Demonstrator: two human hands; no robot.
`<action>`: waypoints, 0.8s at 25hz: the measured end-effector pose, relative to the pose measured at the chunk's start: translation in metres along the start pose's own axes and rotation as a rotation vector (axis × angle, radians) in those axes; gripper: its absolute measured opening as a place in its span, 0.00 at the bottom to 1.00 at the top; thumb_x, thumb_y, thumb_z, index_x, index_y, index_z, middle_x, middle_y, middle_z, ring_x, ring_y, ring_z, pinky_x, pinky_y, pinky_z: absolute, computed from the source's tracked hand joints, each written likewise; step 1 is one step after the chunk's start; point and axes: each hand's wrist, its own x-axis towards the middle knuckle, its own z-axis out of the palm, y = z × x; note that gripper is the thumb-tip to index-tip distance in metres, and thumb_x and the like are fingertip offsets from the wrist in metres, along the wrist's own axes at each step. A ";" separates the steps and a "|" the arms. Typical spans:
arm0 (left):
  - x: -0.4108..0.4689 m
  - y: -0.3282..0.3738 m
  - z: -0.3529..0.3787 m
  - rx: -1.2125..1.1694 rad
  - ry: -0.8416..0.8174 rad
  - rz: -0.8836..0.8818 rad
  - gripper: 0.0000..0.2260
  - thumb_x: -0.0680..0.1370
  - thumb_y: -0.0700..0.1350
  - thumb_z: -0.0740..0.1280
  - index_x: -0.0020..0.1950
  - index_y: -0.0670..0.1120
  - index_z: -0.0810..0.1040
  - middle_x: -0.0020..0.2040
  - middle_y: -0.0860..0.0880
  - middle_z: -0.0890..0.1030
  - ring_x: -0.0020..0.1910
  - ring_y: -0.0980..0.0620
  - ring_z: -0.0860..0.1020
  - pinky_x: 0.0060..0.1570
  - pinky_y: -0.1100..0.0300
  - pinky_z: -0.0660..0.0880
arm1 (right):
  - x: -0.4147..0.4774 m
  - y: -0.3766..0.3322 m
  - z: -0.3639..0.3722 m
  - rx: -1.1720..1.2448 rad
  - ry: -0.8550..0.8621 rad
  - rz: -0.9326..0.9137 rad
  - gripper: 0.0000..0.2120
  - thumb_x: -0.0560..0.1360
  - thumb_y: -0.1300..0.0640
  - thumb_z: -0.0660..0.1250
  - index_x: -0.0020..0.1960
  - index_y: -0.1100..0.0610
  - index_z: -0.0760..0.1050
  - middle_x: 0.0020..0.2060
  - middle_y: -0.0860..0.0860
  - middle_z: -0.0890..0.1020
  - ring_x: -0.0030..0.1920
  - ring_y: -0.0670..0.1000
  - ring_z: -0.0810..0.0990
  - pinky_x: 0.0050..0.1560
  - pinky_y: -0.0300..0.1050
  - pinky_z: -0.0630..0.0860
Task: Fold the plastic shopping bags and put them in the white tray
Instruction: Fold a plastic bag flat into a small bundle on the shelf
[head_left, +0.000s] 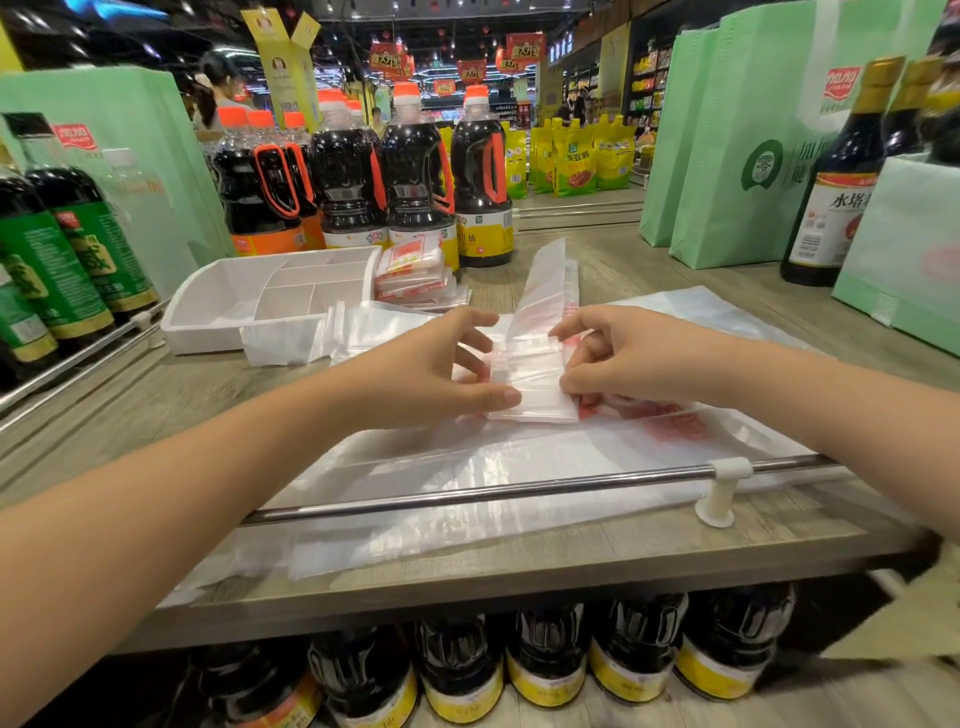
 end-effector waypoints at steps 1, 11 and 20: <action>-0.001 -0.001 -0.002 0.052 -0.041 0.022 0.38 0.71 0.59 0.74 0.77 0.54 0.62 0.67 0.57 0.72 0.61 0.65 0.75 0.52 0.71 0.76 | 0.001 0.001 0.000 -0.017 0.014 0.000 0.23 0.76 0.61 0.70 0.69 0.52 0.70 0.39 0.49 0.86 0.28 0.43 0.77 0.27 0.35 0.71; 0.002 -0.007 0.001 0.451 -0.201 0.156 0.27 0.75 0.70 0.60 0.73 0.67 0.67 0.80 0.60 0.52 0.78 0.57 0.55 0.74 0.58 0.59 | -0.008 0.002 0.002 -0.549 0.120 -0.221 0.20 0.77 0.46 0.68 0.67 0.45 0.72 0.53 0.41 0.76 0.48 0.40 0.77 0.46 0.35 0.70; 0.006 0.001 0.001 0.734 -0.169 0.285 0.27 0.80 0.65 0.54 0.78 0.57 0.63 0.75 0.57 0.68 0.72 0.56 0.66 0.71 0.60 0.63 | -0.020 -0.003 -0.009 -0.685 -0.210 -0.144 0.25 0.82 0.50 0.57 0.78 0.43 0.60 0.72 0.40 0.67 0.68 0.42 0.65 0.65 0.36 0.59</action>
